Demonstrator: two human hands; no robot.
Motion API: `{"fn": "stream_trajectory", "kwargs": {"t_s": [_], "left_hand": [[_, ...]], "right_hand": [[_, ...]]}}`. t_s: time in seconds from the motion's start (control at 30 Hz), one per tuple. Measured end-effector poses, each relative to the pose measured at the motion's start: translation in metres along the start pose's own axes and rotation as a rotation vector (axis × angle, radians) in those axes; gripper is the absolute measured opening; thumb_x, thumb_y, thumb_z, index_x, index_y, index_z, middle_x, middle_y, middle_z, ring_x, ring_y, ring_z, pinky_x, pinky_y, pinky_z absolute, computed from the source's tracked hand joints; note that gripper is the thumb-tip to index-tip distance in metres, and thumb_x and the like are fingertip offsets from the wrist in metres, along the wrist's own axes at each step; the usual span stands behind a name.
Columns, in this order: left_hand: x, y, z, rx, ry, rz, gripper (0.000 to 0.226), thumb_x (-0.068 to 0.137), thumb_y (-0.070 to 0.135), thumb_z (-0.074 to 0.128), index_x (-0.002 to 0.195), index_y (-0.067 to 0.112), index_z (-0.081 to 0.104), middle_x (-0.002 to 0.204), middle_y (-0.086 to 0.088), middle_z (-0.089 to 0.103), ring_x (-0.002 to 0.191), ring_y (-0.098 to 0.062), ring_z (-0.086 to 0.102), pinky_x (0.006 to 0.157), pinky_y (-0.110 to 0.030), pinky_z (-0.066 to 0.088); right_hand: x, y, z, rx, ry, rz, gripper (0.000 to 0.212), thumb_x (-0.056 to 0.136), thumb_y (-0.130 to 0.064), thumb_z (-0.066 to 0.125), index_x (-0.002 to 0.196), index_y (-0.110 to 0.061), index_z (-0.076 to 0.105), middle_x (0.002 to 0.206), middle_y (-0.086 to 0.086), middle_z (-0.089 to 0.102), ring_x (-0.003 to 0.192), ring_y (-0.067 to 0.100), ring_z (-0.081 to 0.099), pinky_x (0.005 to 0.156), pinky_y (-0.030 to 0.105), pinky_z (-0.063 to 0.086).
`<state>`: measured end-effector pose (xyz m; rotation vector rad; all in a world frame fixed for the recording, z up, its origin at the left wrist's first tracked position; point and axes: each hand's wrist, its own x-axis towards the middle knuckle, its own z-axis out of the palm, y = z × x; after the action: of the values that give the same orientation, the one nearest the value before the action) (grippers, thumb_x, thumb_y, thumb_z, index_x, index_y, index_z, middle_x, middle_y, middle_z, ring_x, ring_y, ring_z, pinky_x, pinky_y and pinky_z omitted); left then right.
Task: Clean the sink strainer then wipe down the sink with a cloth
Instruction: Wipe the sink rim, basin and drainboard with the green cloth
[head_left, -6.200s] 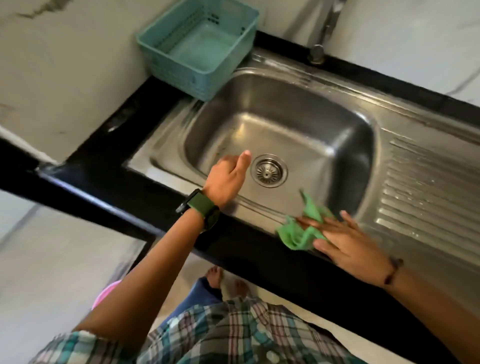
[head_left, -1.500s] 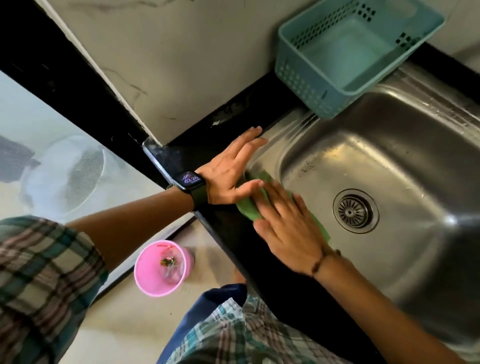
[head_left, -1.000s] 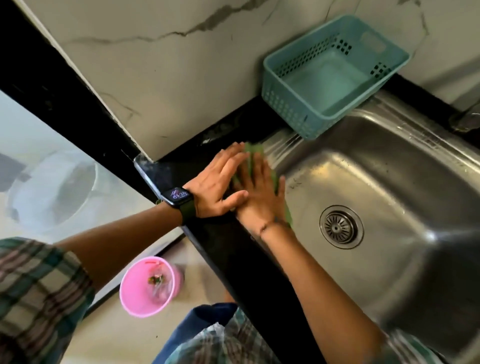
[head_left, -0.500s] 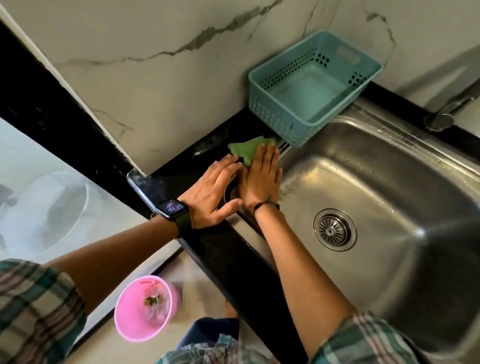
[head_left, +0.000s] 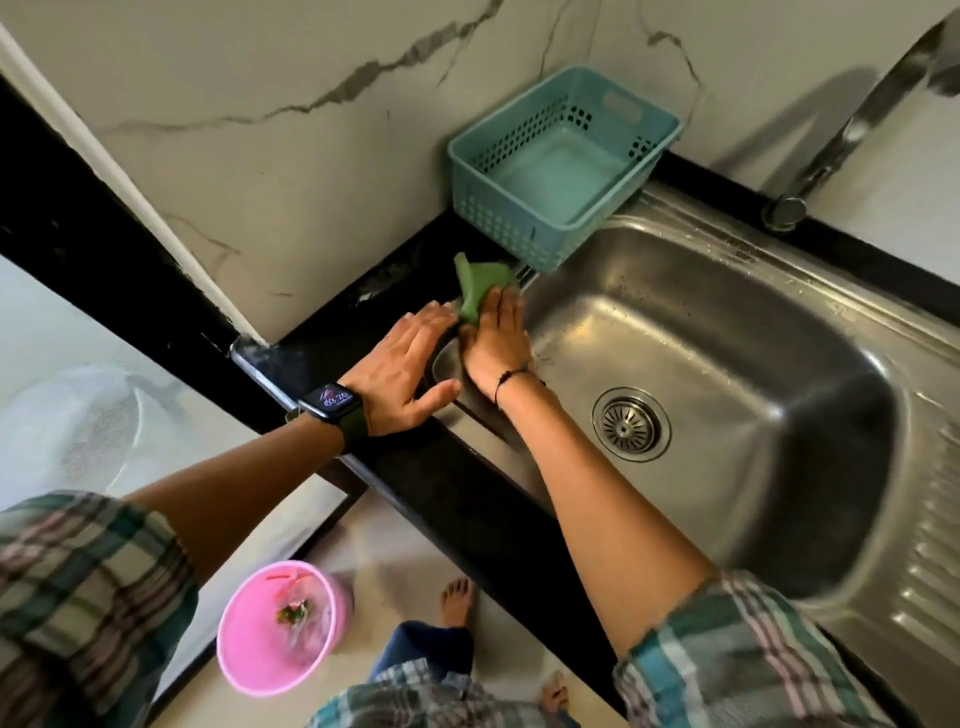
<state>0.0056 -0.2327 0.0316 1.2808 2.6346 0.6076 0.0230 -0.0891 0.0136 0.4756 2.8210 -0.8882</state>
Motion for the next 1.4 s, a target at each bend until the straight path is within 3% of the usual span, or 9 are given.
{"fn": "stream_trajectory", "kwargs": {"t_s": [0.17,0.33,0.57,0.73,0.9,1.03,1.17,1.3,1.4], "left_hand": [[-0.001,-0.001,0.001,0.016,0.029,0.045,0.098,0.078,0.074,0.016,0.140,-0.001,0.023,0.148,-0.023,0.026,0.142,-0.031,0.013,0.117,-0.040,0.006],[0.000,-0.006,0.005,0.006,0.046,0.010,0.102,0.074,0.078,0.010,0.144,0.005,0.013,0.154,-0.015,0.015,0.141,-0.017,0.001,0.117,-0.033,-0.001],[-0.001,-0.003,0.004,-0.035,0.016,0.043,0.100,0.076,0.076,0.005,0.143,0.003,0.016,0.153,-0.015,0.018,0.144,-0.025,0.008,0.118,-0.037,0.004],[0.003,-0.009,0.004,-0.018,0.040,-0.032,0.101,0.075,0.076,0.004,0.143,0.003,0.020,0.153,-0.017,0.017,0.144,-0.028,0.011,0.118,-0.039,0.007],[0.000,-0.008,0.006,-0.019,0.018,0.008,0.095,0.079,0.073,0.009,0.141,0.002,0.026,0.151,-0.018,0.022,0.142,-0.029,0.016,0.118,-0.041,0.009],[0.004,-0.011,0.003,-0.074,0.030,-0.067,0.080,0.084,0.059,0.021,0.141,0.003,0.025,0.153,-0.016,0.019,0.143,-0.027,0.013,0.118,-0.044,0.012],[0.003,-0.009,0.000,-0.095,0.092,-0.077,0.058,0.091,0.033,0.027,0.138,-0.001,0.030,0.150,-0.020,0.023,0.142,-0.031,0.017,0.117,-0.041,0.012],[0.001,-0.009,0.002,-0.107,0.113,-0.053,0.055,0.090,0.027,0.029,0.137,-0.001,0.031,0.150,-0.020,0.024,0.142,-0.031,0.018,0.117,-0.040,0.011],[0.003,-0.011,0.001,-0.110,0.108,-0.092,0.057,0.090,0.030,0.027,0.139,0.000,0.029,0.151,-0.018,0.021,0.142,-0.029,0.015,0.117,-0.038,0.010]], "right_hand": [[-0.037,0.016,0.031,-0.154,-0.050,-0.129,0.076,0.089,-0.033,0.045,0.147,-0.013,0.001,0.157,0.011,-0.001,0.145,0.023,-0.003,0.117,0.045,0.010],[0.023,-0.001,0.000,-0.004,0.003,0.045,0.065,0.098,-0.029,0.031,0.145,-0.004,-0.005,0.157,0.013,-0.009,0.145,0.026,-0.009,0.117,0.043,0.011],[-0.077,0.051,0.003,-0.091,-0.125,-0.448,0.056,0.094,-0.021,0.041,0.146,-0.015,0.019,0.155,0.004,0.019,0.144,0.020,0.015,0.116,0.045,0.019],[-0.019,-0.003,0.003,-0.271,-0.176,-0.358,0.066,0.096,-0.032,0.036,0.147,-0.026,-0.005,0.157,-0.004,-0.008,0.145,0.016,-0.008,0.119,0.047,0.003],[-0.111,0.055,-0.017,-0.071,-0.090,-0.398,0.047,0.093,-0.027,0.037,0.139,-0.015,0.037,0.147,0.006,0.040,0.135,0.020,0.036,0.111,0.029,0.022],[-0.119,0.077,-0.031,-0.159,-0.218,-0.410,0.051,0.097,-0.028,0.028,0.146,-0.021,0.016,0.156,-0.004,0.016,0.145,0.010,0.007,0.116,0.029,0.001],[-0.052,-0.009,0.003,-0.274,-0.143,-0.429,0.050,0.098,-0.024,0.030,0.146,-0.014,0.019,0.156,0.002,0.017,0.145,0.013,0.009,0.117,0.039,0.006],[-0.127,0.063,-0.021,-0.206,-0.097,-0.554,0.048,0.093,-0.025,0.038,0.139,-0.010,0.036,0.147,0.007,0.037,0.137,0.020,0.035,0.112,0.034,0.023],[-0.173,0.112,-0.043,-0.140,-0.112,-0.542,0.051,0.091,-0.025,0.038,0.140,-0.013,0.032,0.148,0.000,0.034,0.136,0.015,0.036,0.112,0.033,0.025]]}}
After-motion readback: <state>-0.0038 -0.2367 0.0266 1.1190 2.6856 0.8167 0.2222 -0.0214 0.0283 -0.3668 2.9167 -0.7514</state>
